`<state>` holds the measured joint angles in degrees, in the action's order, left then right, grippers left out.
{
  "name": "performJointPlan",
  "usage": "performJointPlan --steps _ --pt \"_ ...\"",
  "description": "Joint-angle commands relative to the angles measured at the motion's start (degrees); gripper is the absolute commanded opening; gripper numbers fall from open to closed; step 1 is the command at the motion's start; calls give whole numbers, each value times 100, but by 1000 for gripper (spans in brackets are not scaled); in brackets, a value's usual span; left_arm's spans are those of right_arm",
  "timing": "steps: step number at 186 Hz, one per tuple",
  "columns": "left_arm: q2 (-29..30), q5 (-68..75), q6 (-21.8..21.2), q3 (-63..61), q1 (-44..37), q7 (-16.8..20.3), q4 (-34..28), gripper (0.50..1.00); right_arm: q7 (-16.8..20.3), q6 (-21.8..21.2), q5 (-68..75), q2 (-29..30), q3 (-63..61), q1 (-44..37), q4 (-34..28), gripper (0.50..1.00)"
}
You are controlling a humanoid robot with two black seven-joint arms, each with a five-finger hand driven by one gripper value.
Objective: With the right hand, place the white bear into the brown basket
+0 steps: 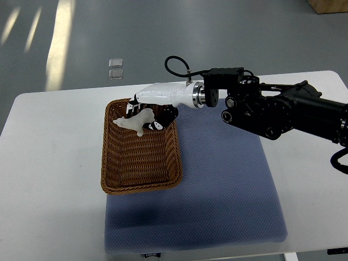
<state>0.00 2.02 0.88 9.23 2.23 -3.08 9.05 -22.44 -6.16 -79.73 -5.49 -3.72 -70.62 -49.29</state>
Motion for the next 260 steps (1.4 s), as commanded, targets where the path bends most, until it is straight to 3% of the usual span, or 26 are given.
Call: performJointPlan --steps 1,26,40,56,108,149,200,225,234,260 --pt "0 0 0 0 -3 0 0 1000 2 9 -16 101 134 22 60 511" --pt "0 0 0 0 5 0 0 1000 2 9 -7 101 143 22 95 764" --pt "0 0 0 0 -3 0 0 1000 2 9 -7 92 126 22 95 817" --pt "0 0 0 0 -3 0 0 1000 2 27 2 39 99 31 95 844" --pt "0 0 0 0 -3 0 0 1000 2 115 142 -119 -455 127 253 856" --pt "0 0 0 0 -3 0 0 1000 11 132 652 -374 -1949 1121 587 856" --pt "0 0 0 0 -3 0 0 1000 29 290 2646 -374 -3838 2641 859 856" --pt "0 0 0 0 5 0 0 1000 29 308 3781 -374 -3953 3019 903 862" --pt "0 0 0 0 -3 0 0 1000 29 308 4325 -400 -3953 3080 903 899" --pt "0 0 0 0 5 0 0 1000 29 291 5539 -471 -3944 3230 938 903"
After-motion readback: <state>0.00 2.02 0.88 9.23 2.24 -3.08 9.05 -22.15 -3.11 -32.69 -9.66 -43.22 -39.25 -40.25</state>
